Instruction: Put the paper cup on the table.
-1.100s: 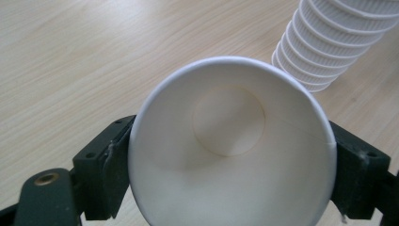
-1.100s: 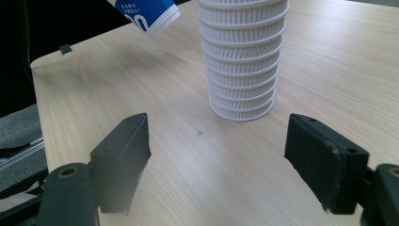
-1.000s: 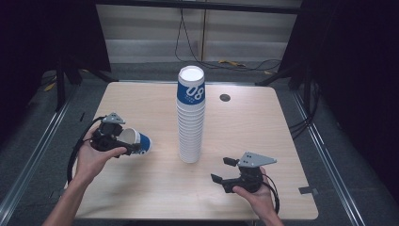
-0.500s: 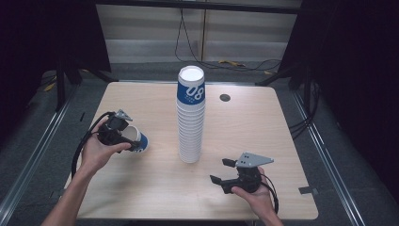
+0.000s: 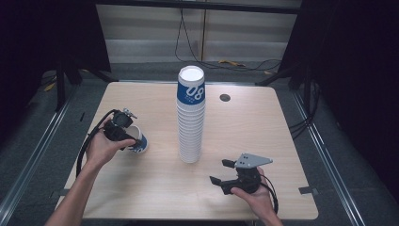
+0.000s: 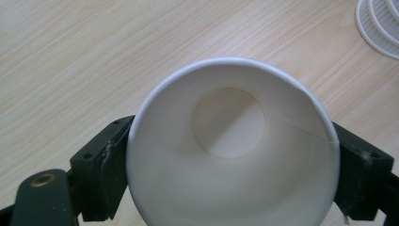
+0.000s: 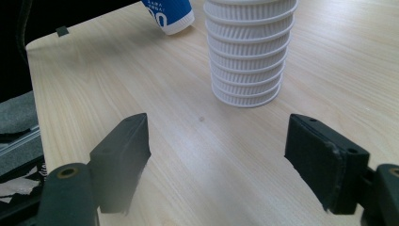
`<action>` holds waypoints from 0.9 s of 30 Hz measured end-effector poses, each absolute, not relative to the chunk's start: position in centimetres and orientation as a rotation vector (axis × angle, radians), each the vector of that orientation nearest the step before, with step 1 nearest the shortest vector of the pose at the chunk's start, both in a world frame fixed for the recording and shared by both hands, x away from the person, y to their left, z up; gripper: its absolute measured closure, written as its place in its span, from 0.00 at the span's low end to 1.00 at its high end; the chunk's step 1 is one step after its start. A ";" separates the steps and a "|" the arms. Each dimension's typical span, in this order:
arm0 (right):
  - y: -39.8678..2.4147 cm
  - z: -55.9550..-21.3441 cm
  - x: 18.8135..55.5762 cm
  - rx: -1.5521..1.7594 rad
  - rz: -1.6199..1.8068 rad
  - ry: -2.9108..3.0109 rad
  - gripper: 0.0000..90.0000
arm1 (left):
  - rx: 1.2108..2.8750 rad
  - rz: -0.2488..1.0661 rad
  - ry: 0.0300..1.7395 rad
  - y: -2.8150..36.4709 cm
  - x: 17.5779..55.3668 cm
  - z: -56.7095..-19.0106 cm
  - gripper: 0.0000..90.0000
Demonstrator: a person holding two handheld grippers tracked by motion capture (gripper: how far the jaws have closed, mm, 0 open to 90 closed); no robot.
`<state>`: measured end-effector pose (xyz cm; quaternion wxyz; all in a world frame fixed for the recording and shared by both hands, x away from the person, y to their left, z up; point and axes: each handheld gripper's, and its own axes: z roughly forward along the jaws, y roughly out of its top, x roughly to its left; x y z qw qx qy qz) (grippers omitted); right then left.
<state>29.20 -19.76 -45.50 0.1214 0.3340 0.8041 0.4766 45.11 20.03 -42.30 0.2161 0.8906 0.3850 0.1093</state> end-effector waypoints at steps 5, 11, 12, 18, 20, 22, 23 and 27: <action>-19.8 -45.7 29.3 0.982 1.392 2.353 0.25 | 2.475 0.336 1.049 19.5 45.0 -42.5 0.15; -19.8 -45.6 29.2 0.983 1.380 2.351 0.24 | 2.449 0.380 1.054 18.7 45.3 -43.2 0.15; -19.8 -45.6 29.3 0.983 1.382 2.349 0.24 | 2.446 0.385 1.048 18.6 45.3 -43.3 0.15; -20.1 -45.6 29.3 0.997 1.380 2.340 0.24 | 2.429 0.383 1.052 18.3 45.5 -43.6 0.15; -20.1 -45.6 29.3 0.993 1.378 2.342 0.24 | 2.422 0.380 1.044 18.3 45.5 -43.8 0.14; -20.1 -45.6 29.3 0.993 1.379 2.343 0.24 | 2.413 0.364 1.047 18.4 45.6 -44.0 0.14; -20.1 -45.6 29.3 0.993 1.379 2.344 0.24 | 2.402 0.367 1.048 18.4 45.5 -44.2 0.14; -20.1 -45.6 29.3 0.997 1.377 2.343 0.23 | 2.387 0.356 1.046 18.6 45.4 -44.7 0.14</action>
